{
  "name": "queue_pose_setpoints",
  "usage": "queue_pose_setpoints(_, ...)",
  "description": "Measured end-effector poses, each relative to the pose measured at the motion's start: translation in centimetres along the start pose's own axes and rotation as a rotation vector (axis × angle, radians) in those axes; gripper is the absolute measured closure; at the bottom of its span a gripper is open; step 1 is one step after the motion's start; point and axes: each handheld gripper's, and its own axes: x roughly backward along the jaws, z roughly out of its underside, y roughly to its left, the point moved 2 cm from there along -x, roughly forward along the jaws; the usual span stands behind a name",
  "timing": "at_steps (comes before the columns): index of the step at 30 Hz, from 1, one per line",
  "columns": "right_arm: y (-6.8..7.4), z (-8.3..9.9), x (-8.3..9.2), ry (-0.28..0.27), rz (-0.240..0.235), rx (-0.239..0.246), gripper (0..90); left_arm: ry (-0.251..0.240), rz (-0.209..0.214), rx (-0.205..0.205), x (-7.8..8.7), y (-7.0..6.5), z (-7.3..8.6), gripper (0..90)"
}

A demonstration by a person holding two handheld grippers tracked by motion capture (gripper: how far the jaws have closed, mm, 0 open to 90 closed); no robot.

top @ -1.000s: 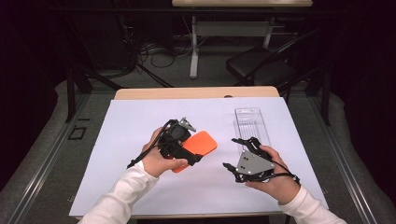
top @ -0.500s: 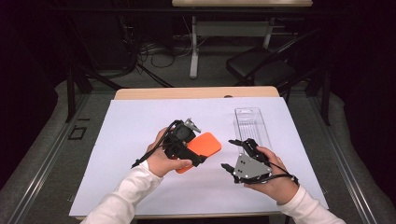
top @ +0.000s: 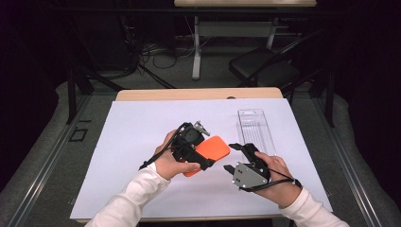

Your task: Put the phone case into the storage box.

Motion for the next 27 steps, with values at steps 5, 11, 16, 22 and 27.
queue_pose_setpoints(5,0.6,0.0,-0.2,0.033,0.037,0.128,30.6,0.004,0.004,-0.004,-0.2,-0.1,-0.1,16.0)
queue_pose_setpoints(11,1.0,0.0,-0.4,0.043,0.055,0.202,31.7,0.011,0.014,-0.006,-0.4,-0.2,-0.1,16.0)
queue_pose_setpoints(16,1.3,-0.1,-0.4,0.034,0.062,0.256,32.9,0.019,0.026,-0.005,-0.5,-0.2,-0.1,16.1)
queue_pose_setpoints(22,1.6,-0.1,-0.6,0.024,0.047,0.283,35.6,0.024,0.046,0.009,-0.6,-0.1,-0.1,16.1)
queue_pose_setpoints(27,1.7,0.0,-0.7,0.024,0.049,0.294,36.3,0.03,0.058,0.007,-0.8,-0.1,-0.2,16.1)
